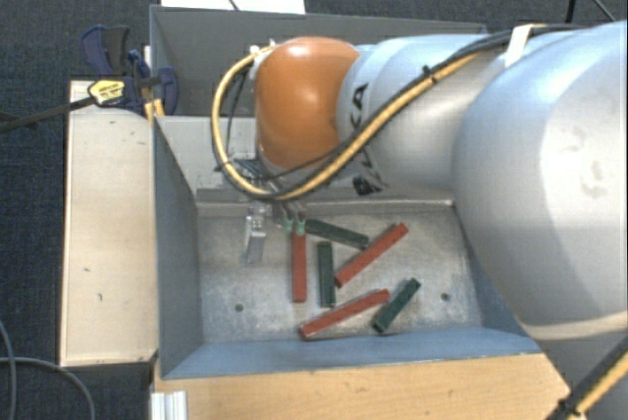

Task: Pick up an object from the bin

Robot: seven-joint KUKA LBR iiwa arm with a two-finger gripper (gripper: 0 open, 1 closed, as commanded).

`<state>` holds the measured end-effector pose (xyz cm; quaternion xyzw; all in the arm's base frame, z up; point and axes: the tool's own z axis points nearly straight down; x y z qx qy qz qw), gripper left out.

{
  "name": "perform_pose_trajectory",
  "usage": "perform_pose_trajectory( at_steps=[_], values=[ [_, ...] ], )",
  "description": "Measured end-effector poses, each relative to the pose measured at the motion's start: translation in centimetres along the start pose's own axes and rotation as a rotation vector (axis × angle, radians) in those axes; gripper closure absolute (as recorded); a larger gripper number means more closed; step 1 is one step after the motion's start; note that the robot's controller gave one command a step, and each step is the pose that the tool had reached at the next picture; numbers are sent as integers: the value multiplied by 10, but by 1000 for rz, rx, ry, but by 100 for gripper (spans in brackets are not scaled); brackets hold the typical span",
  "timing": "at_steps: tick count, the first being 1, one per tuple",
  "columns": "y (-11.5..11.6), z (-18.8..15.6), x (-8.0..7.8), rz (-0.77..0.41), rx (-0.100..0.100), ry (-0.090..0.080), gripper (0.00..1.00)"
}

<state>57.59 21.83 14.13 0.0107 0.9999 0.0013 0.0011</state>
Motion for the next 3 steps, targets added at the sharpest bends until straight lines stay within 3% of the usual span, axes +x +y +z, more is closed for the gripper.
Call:
perform_pose_trajectory(
  at_steps=[1, 3],
  values=[
    [-8, 75, 32, -3, 5, 9, 0],
    [-60, 70, 65, -634, 2, 1, 0]
  ],
)
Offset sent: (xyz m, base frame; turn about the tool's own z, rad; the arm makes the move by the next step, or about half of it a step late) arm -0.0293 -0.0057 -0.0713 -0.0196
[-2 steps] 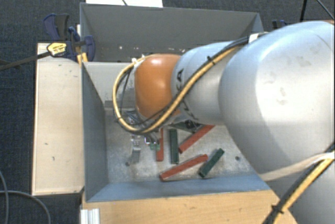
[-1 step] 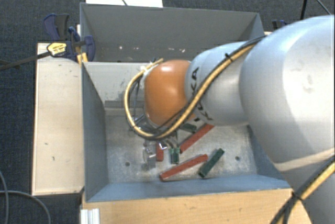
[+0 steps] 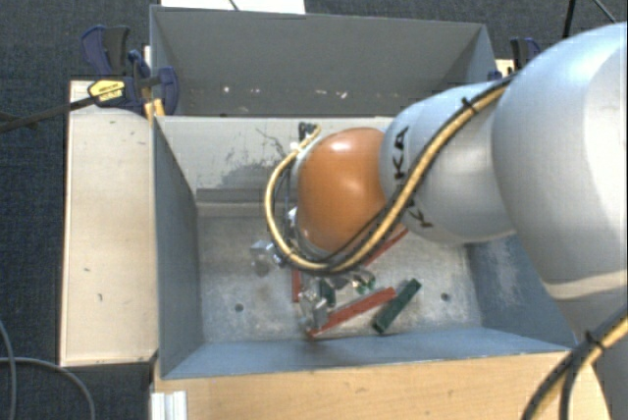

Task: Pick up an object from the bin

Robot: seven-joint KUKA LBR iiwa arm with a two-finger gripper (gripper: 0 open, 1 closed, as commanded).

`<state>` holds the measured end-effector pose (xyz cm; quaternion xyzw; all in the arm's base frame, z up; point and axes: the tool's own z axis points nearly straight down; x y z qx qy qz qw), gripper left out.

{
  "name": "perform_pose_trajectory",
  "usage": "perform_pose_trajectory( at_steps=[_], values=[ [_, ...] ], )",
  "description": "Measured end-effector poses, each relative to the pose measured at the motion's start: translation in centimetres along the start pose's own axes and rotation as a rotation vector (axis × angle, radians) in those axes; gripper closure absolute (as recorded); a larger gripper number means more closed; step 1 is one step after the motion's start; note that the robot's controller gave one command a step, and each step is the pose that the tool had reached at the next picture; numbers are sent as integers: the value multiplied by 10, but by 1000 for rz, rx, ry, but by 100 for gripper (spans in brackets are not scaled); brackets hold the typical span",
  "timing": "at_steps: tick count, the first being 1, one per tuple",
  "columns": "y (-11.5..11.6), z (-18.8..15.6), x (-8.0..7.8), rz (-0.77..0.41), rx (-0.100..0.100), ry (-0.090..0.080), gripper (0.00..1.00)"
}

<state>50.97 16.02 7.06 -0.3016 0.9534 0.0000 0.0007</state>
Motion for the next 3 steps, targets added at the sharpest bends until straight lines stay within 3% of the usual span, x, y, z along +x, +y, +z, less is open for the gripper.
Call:
perform_pose_trajectory(
  at_steps=[1, 2, 3],
  values=[
    [-37, 0, 49, -154, 1, 0, 0],
    [-43, -1, -25, -141, 2, -9, 0],
    [-102, -2, -12, -732, 1, -2, 0]
  ],
)
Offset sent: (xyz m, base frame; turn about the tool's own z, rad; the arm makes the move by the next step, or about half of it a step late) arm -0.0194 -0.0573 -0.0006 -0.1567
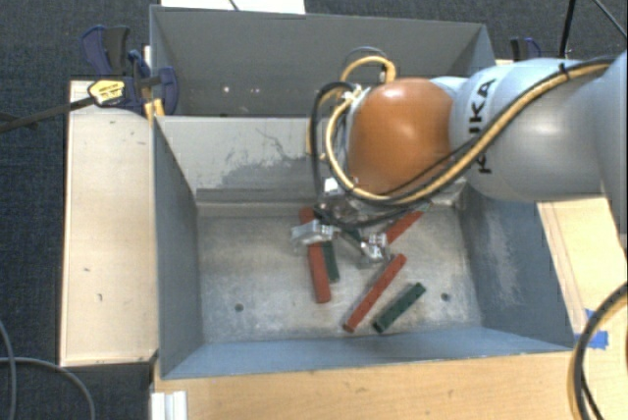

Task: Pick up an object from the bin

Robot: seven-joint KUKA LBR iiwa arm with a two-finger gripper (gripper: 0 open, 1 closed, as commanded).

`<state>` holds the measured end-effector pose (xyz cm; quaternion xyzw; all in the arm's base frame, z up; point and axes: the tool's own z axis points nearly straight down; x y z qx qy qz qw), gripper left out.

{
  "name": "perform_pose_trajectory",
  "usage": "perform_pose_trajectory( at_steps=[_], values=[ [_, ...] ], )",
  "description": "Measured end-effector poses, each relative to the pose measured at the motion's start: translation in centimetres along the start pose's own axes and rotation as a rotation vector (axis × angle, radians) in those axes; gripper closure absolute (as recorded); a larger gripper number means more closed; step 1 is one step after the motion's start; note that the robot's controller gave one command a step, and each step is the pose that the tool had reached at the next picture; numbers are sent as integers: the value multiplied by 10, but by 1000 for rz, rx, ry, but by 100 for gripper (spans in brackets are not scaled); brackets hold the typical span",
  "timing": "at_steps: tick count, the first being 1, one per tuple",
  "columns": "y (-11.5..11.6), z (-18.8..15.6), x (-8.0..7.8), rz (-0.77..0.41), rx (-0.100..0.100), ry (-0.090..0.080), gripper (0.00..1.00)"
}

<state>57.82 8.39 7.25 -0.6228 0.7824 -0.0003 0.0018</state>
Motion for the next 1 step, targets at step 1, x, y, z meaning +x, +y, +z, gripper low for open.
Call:
perform_pose_trajectory(
  at_steps=[1],
  values=[
    [1, -1, -2, 2, -2, 0, 100]
  ],
)
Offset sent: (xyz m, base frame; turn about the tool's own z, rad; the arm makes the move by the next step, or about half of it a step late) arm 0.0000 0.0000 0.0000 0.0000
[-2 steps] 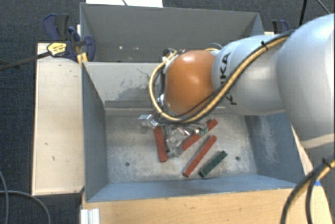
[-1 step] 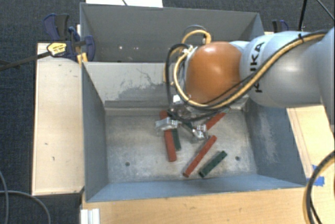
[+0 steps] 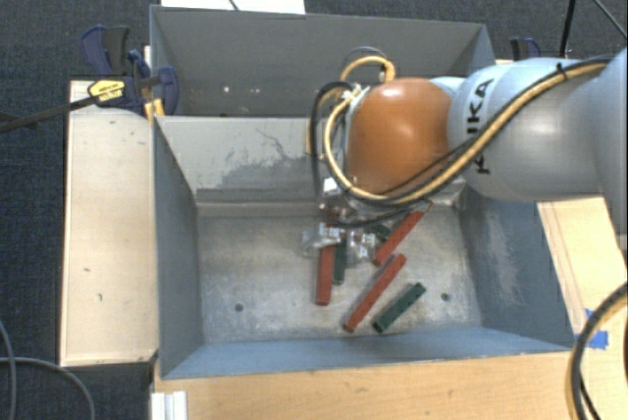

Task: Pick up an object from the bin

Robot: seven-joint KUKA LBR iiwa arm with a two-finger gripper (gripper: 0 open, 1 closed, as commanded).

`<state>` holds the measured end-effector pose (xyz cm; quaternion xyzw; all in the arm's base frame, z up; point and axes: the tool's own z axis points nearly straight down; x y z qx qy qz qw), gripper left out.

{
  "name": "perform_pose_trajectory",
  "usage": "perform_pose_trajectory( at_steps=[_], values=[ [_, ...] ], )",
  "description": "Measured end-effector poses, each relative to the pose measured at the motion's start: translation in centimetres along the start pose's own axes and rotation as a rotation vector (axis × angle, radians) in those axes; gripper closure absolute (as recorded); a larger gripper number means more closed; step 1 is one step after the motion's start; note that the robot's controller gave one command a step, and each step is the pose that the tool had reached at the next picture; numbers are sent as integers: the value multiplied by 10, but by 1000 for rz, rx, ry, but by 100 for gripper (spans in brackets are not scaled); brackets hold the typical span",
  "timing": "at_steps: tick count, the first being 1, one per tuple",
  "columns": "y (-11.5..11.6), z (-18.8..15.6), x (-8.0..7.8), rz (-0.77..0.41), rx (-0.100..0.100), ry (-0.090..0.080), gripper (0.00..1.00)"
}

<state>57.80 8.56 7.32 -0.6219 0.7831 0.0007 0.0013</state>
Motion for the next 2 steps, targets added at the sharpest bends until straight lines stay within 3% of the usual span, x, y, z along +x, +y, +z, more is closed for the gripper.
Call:
perform_pose_trajectory(
  at_steps=[1, 2],
  values=[
    [-5, -147, 16, 5, 9, -2, 100],
    [12, -147, 19, -1, -1, 1, 100]
  ],
)
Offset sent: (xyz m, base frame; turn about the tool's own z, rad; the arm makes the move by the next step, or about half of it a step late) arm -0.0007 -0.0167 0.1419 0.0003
